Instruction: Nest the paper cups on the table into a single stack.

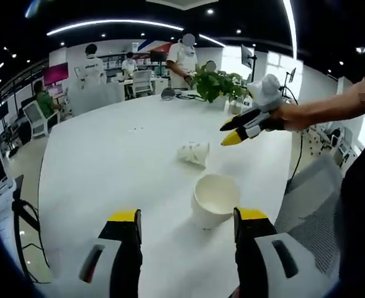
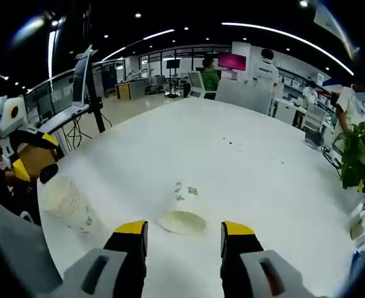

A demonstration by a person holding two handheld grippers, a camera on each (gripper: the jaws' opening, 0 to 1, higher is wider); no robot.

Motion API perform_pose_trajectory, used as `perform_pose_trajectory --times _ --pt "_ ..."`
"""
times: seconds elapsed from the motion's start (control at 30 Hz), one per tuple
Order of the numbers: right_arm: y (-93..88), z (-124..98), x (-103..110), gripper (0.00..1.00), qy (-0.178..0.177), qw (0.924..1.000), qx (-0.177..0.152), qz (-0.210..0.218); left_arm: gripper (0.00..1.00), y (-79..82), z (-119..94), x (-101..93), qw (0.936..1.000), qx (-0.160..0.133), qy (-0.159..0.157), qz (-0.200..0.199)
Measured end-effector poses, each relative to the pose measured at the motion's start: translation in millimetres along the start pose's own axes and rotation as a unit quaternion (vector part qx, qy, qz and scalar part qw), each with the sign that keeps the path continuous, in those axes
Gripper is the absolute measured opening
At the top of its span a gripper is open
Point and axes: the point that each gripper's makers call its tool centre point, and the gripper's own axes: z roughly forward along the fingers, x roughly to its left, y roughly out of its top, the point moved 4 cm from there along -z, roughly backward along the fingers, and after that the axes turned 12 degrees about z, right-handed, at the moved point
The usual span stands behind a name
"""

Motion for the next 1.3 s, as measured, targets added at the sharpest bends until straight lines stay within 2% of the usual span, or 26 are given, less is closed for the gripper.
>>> perform_pose_trajectory --times 0.07,0.13,0.27,0.4,0.47,0.63,0.67,0.77,0.83,0.87,0.93,1.07,1.17,1.2,1.3 --pt "-6.1 5 -2 0.47 -0.001 1.0 0.007 -0.001 0.58 -1.3 -2 -0.5 1.0 0.002 0.001 -0.002" --pt "-14.9 27 -13 0.47 0.0 0.9999 0.015 0.002 0.58 -2.2 -2 0.8 1.0 0.004 0.004 -0.003" --pt "-22.0 36 -17 0.46 -0.001 0.9997 0.018 0.018 0.59 -1.7 -6 3.5 0.9999 0.002 0.01 -0.007" --pt "-21.7 44 -21 0.46 -0.008 0.9987 0.009 0.05 0.59 -1.3 -8 4.0 0.9998 -0.001 0.014 -0.013" --pt "-19.3 46 -17 0.46 0.0 0.9978 0.003 0.067 0.59 -2.7 -8 3.1 0.9998 0.0 0.014 -0.015" --pt "-17.5 60 -22 0.44 -0.003 0.9979 -0.005 0.065 0.6 -7.6 -11 3.2 0.9996 0.006 0.017 -0.02" --pt "-13.0 54 -13 0.43 0.0 0.998 -0.011 0.062 0.6 -9.7 -13 3.7 0.9995 0.008 0.019 -0.022" --pt "-7.6 64 -12 0.4 -0.002 0.9992 -0.023 0.033 0.59 -12.5 -15 3.5 0.9993 0.012 0.022 -0.026" --pt "-5.6 70 -7 0.32 0.003 0.9992 -0.023 0.033 0.59 -13.8 -17 2.8 0.9991 0.01 0.026 -0.033" --pt "-3.7 71 -6 0.25 0.002 0.9991 -0.025 0.033 0.59 -14.2 -18 1.4 0.999 0.01 0.026 -0.035" --pt "4.3 64 -6 0.01 0.002 0.9987 -0.034 0.039 0.59 -15.0 -18 -1.8 0.9989 0.013 0.026 -0.035" --pt "7.1 67 -6 0.0 0.007 0.9987 -0.029 0.041 0.59 -13.5 -20 -6.6 0.9989 0.015 0.027 -0.037" --pt "8.8 58 -4 0.0 0.009 0.9985 -0.028 0.046 0.59 -14.6 -20 -5.8 0.9988 0.015 0.027 -0.038" --pt "8.0 64 -3 0.0 0.012 0.9985 -0.028 0.046 0.59 -14.7 -19 -6.1 0.9989 0.015 0.027 -0.036" --pt "13.0 58 -9 0.0 0.017 0.9985 -0.026 0.046 0.6 -16.7 -18 -8.8 0.9993 0.024 0.022 -0.019"
